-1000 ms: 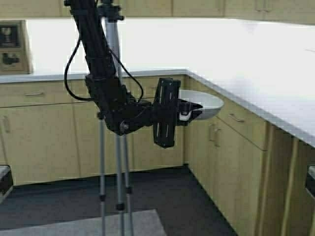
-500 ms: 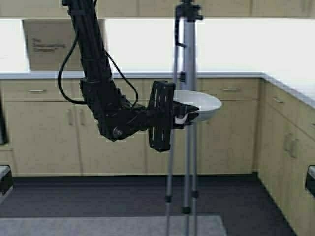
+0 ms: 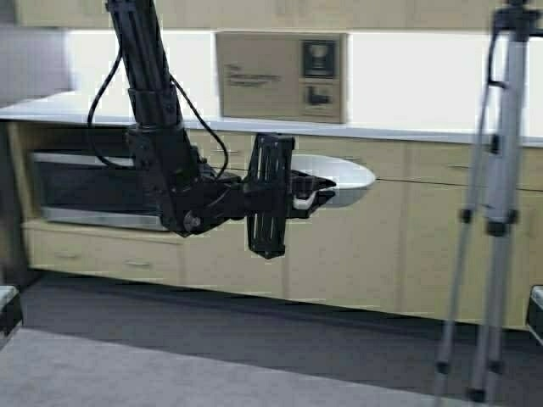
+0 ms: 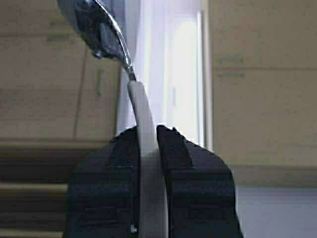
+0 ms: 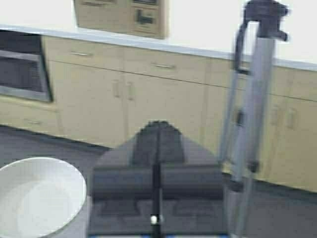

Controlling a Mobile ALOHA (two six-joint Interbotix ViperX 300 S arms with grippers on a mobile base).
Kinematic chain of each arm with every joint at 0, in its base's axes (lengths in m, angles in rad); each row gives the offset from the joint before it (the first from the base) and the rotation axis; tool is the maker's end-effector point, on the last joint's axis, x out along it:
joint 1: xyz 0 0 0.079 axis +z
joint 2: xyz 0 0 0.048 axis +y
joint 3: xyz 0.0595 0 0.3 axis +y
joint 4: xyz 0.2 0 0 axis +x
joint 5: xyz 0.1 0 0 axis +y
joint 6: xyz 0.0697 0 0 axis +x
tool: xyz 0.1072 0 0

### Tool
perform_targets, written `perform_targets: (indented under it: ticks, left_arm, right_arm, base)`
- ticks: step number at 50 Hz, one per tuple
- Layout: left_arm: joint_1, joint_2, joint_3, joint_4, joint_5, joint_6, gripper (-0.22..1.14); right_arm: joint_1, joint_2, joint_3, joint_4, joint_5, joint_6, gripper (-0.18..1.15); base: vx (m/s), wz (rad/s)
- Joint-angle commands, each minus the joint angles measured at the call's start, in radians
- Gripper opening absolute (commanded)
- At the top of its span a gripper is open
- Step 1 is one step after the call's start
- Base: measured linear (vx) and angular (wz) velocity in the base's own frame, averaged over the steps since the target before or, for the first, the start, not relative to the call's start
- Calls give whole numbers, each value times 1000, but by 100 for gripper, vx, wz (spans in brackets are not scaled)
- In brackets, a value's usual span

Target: Wash the pan

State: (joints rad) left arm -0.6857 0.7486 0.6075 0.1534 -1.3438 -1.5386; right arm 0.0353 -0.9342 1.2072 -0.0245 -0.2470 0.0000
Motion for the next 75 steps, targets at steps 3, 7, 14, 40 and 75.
perform_targets:
  ticks: [3, 7, 14, 40, 75]
  left_arm:
    - [-2, -69, 6, 3, -23, 17, 2]
    - [-3, -77, 14, 3, -23, 17, 2]
    - [-2, -84, 21, 3, -23, 18, 2]
    - [-2, -95, 31, 0, -23, 20, 2]
    - [6, -114, 26, 17, -23, 20, 2]
  right_arm:
    - [2, 8, -12, -2, -3, 0, 6]
    - [2, 8, -12, -2, 11, 0, 6]
    - [3, 8, -14, -2, 18, 6, 6]
    - [11, 46, -26, -2, 18, 14, 6]
    - [11, 40, -28, -2, 20, 12, 6]
  base:
    - [7, 59]
    - [7, 64]
    - [7, 64]
    - [7, 46]
    - [10, 47]
